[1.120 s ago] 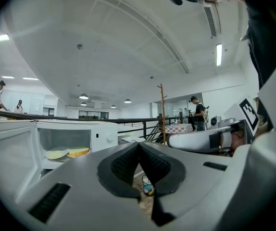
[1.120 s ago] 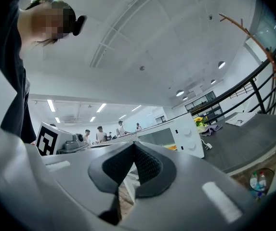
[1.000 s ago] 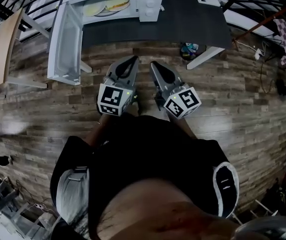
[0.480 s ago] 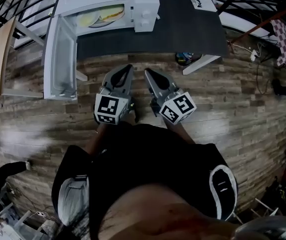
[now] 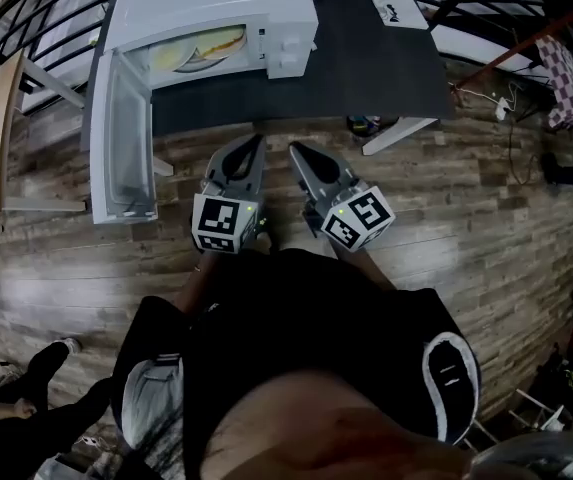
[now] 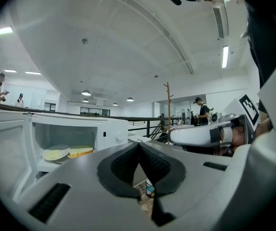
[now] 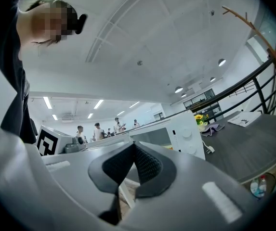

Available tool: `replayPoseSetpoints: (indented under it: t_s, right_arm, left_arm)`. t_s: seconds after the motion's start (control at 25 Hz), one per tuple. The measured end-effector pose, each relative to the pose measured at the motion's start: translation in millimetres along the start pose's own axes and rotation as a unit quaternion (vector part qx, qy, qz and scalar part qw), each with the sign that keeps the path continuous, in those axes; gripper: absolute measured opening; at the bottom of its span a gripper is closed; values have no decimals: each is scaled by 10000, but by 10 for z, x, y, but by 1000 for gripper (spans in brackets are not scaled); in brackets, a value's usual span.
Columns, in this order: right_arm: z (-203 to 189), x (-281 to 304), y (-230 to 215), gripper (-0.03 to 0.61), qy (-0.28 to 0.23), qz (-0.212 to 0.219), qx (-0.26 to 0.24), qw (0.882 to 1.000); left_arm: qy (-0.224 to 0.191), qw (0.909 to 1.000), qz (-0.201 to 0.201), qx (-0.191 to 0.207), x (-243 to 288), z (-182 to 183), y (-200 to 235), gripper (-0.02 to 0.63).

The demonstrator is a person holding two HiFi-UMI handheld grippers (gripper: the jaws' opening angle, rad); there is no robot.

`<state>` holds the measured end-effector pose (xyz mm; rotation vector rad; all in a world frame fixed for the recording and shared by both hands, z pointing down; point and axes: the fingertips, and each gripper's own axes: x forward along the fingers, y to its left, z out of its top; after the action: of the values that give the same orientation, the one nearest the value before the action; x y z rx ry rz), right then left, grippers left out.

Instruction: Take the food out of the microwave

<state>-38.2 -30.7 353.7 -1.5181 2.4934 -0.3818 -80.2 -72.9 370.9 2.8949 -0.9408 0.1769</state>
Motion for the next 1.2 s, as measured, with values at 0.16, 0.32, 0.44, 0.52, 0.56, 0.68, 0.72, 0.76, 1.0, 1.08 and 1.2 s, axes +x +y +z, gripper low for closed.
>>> replayPoseSetpoints:
  t_s: [0.16,0.32,0.44,0.52,0.56,0.68,0.72,0.76,1.0,1.08,1.2]
  right_arm:
    - [24,-15,-40,-2,-18,-74,-40,10000]
    - [31,-54,-79,-2,-10,-161,-10,9999]
    - [46,-62,-88,-2,-28,-165,24,9999]
    - [56,-56,-89,-2,-31,-160,3,9999]
    - [61,-51,-88,-2,-31,-157,-10,9999]
    - [79,-26,-100,-2,-42,-154,-20,9999]
    - [85,-20,-103,-2,-48,-152,-18,9999]
    - [91,-14,-101,-2,-50,-143,-23,9999]
    - [116,8,-101,-2,-52,-131,-51,9999]
    - [115,12,-118,-2,-43,-145,-48,9999]
    - [114,41,-114,-2,-42,-116,-40,9999]
  left_arm:
    - [-51,9999,-105,-7,69,36,-24,8]
    - [-40,9998,-191,-14,114,23,-87,8]
    - [-36,9997,-229,9,116,48,-116,8]
    - [-37,9997,-224,15,122,55,-103,7]
    - [-46,9998,-215,14,125,61,-93,7]
    - [-90,9997,-200,44,136,88,-68,7]
    - [-87,9997,-200,54,138,91,-66,8]
    - [-77,9998,-199,54,139,90,-64,8]
    - [-111,9997,-212,66,159,130,-57,8]
    - [-108,9996,-240,50,171,141,-73,8]
    - [-47,9997,-246,27,184,115,-53,7]
